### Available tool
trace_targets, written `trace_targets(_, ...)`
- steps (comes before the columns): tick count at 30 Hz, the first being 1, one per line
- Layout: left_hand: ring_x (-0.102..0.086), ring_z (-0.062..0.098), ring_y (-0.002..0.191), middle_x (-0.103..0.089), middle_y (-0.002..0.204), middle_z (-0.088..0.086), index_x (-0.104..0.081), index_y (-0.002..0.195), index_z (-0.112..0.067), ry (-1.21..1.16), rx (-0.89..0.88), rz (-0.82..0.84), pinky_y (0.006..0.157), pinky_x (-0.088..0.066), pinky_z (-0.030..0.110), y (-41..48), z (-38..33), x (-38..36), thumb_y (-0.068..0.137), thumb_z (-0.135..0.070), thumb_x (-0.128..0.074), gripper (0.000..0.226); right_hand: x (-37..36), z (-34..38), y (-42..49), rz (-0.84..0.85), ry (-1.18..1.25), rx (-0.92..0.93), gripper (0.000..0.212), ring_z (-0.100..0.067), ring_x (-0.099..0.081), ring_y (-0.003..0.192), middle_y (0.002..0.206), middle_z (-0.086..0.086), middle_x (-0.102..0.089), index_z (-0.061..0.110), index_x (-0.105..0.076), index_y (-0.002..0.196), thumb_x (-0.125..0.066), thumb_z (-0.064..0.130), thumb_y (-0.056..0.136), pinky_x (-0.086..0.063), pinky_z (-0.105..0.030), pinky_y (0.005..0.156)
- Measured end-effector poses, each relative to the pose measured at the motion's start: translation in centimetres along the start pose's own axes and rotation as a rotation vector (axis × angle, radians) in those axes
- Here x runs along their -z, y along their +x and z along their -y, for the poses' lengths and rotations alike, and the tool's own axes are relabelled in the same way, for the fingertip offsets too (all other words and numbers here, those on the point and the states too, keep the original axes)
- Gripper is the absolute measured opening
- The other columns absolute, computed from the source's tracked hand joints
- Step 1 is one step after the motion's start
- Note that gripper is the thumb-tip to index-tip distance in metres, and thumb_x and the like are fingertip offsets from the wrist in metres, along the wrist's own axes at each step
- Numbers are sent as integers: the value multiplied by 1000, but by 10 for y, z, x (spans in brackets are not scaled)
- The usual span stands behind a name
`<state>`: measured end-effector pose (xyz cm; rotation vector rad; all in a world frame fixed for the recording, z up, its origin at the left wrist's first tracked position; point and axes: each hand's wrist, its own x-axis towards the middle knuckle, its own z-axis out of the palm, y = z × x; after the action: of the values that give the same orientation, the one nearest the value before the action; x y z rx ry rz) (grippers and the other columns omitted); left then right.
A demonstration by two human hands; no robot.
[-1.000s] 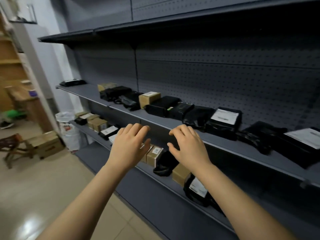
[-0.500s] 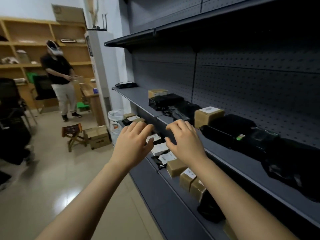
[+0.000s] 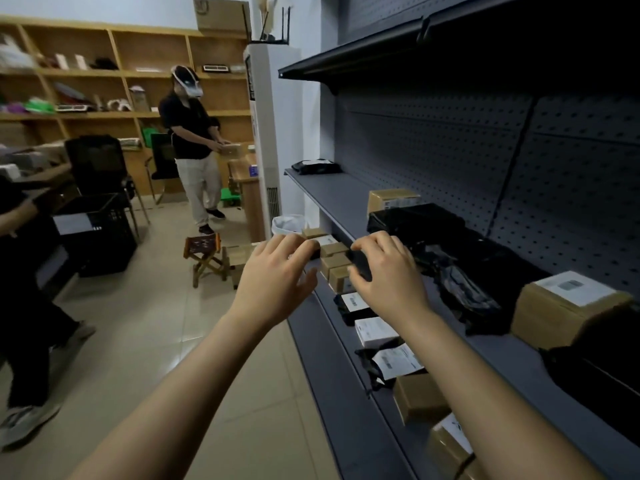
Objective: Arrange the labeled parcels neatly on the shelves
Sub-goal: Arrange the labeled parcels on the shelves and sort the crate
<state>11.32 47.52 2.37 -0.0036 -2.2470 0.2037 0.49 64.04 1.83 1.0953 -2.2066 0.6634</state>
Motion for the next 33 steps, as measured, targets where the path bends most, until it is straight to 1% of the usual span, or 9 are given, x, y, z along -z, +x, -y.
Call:
trace_targets(6, -57, 24, 88, -62, 99, 6, -63, 109, -13, -30, -34, 16, 71, -48, 34, 31, 72, -65, 77, -25, -74, 35, -65, -11, 61, -41, -26, -28, 26, -28, -57, 95, 100, -6, -59, 12, -63, 102, -73, 17, 79, -50, -41, 82)
trace_targets(12, -57, 27, 88, -61, 100, 6, -62, 109, -13, -101, -116, 43, 71, -48, 37, 82, 152, -129, 78, -25, -72, 34, -121, -18, 129, -86, -85, -144, 26, -29, -57, 98, 102, -5, -60, 12, -63, 104, -72, 16, 80, -47, -40, 84)
trace_targets(17, -57, 26, 85, -60, 98, 6, -62, 109, -13, -188, -221, 0, 69, -45, 35, 127, 198, -178, 77, -24, -72, 35, -152, -30, 175, -109, -158, -248, 27, -29, -56, 101, 104, -5, -58, 12, -62, 106, -72, 19, 82, -45, -38, 86)
trace_targets(21, -55, 25, 86, -60, 98, 5, -63, 109, -14, -276, -258, -22, 70, -43, 34, 156, 211, -223, 81, -24, -69, 31, -166, -47, 197, -88, -224, -349, 29, -27, -53, 104, 108, -5, -57, 13, -61, 111, -70, 22, 85, -43, -38, 89)
trace_targets(24, -54, 25, 83, -58, 96, 5, -62, 108, -14, -351, -308, -32, 67, -43, 35, 179, 213, -259, 84, -26, -65, 27, -172, -68, 212, -79, -262, -409, 29, -26, -52, 108, 111, -4, -57, 15, -60, 112, -69, 24, 86, -43, -39, 92)
trace_targets(28, -54, 25, 82, -58, 95, 5, -62, 108, -14, -404, -351, -27, 65, -42, 34, 215, 205, -305, 84, -26, -67, 27, -178, -102, 231, -105, -310, -492, 30, -25, -50, 108, 113, -4, -54, 15, -59, 112, -70, 23, 85, -42, -40, 94)
trace_targets(33, -54, 26, 79, -57, 92, 6, -62, 106, -12, -498, -414, -19, 63, -44, 36, 259, 189, -355, 85, -27, -62, 26, -189, -143, 251, -113, -368, -584, 34, -24, -48, 109, 114, -2, -51, 17, -58, 114, -71, 24, 84, -42, -39, 94)
